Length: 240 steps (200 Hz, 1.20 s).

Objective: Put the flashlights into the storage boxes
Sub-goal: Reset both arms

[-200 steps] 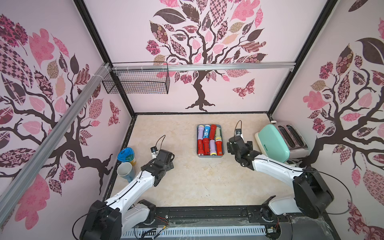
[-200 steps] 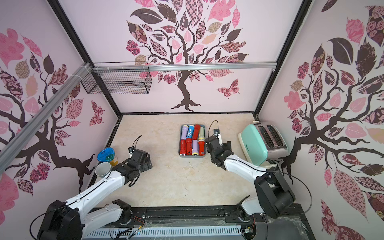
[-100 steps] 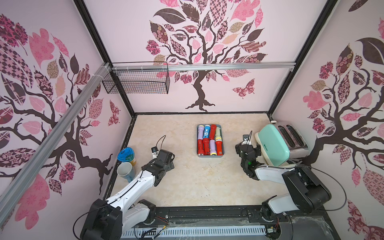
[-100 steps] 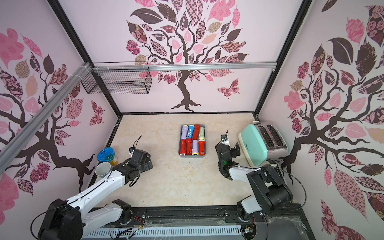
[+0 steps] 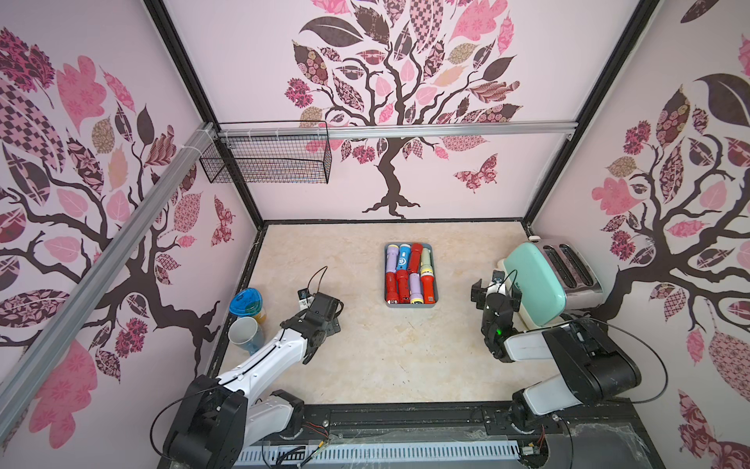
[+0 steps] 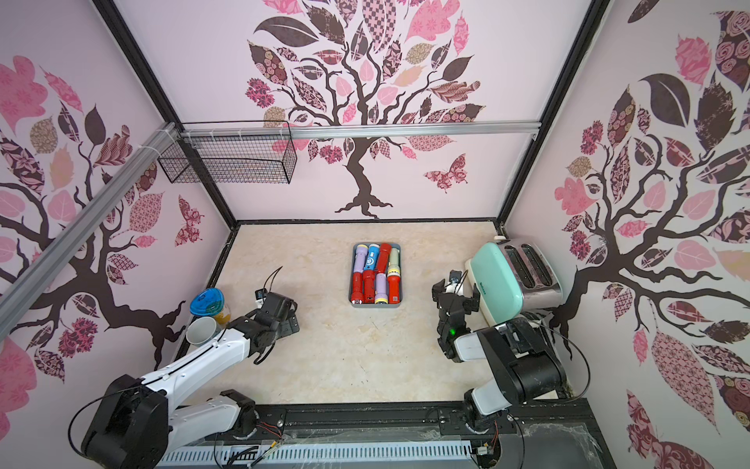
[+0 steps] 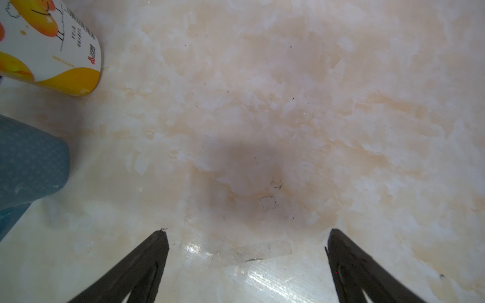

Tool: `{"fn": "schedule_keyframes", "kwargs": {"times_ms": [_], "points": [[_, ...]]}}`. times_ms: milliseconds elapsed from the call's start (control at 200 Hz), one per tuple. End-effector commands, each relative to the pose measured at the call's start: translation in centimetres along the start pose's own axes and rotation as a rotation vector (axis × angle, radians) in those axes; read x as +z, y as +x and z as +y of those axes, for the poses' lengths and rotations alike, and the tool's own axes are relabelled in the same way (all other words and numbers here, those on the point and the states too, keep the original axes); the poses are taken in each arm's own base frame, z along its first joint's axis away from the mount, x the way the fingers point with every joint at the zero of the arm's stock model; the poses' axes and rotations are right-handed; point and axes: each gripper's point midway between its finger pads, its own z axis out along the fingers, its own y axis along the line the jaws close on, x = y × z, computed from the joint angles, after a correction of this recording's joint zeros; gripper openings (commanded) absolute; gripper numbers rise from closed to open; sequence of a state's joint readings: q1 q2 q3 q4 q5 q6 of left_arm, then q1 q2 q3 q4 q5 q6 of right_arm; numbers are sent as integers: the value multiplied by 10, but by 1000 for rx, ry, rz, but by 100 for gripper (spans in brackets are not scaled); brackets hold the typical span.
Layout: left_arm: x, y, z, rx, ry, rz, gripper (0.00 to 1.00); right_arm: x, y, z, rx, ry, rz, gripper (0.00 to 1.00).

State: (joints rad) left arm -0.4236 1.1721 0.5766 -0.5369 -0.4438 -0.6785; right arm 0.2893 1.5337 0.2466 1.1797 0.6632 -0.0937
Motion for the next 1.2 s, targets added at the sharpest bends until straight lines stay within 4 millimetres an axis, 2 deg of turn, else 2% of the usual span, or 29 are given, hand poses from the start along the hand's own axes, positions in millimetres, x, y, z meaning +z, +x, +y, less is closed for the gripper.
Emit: {"fn": "schedule_keyframes", "kwargs": {"times_ms": [0,105,180,240,285,335,395,460,520,615,680,760,815,890,950,1025,1075,1105,1195], "points": [[-4,-11,-5,1,6,-25,98,-2,-23,1,74,-26,-113,99],[-6,-15,-10,3,35,-42,98,6,-18,-2,115,-70,-73,100],[-11,-29,-18,-13,72,-92,98,13,-10,-11,184,-104,-34,99],[-18,-51,-25,-39,95,-168,98,18,1,-12,202,-127,12,100],[-25,-70,-31,-39,105,-237,98,19,-5,-13,210,-118,-43,100],[-33,-97,-28,-45,56,-332,98,19,-4,-13,200,-116,-46,100],[-41,-124,-27,54,-10,-429,97,23,0,-10,194,-115,7,100],[-40,-142,-32,173,-42,-491,98,26,-1,-10,194,-116,13,100],[-28,-155,-17,153,-89,-505,98,25,-1,-10,190,-119,-2,100],[6,-158,11,52,-59,-432,98,26,0,-9,192,-121,7,99],[23,-159,22,-7,-16,-405,97,26,-1,-9,192,-121,6,99],[24,-166,33,12,-64,-445,97,26,0,-9,192,-122,8,100],[21,-172,33,26,-54,-531,97,26,0,-9,192,-123,8,99],[30,-162,28,45,-4,-573,97,26,-1,-8,192,-124,7,99],[41,-155,33,27,-25,-572,97,26,0,-8,191,-124,8,99],[44,-159,33,38,-31,-575,98,26,0,-8,191,-124,8,99],[41,-164,27,57,33,-623,97,26,0,-9,192,-124,9,99],[41,-161,26,56,60,-634,98,26,0,-9,192,-124,8,99],[49,-156,39,-11,106,-693,98,26,0,-9,192,-124,9,99]]}}
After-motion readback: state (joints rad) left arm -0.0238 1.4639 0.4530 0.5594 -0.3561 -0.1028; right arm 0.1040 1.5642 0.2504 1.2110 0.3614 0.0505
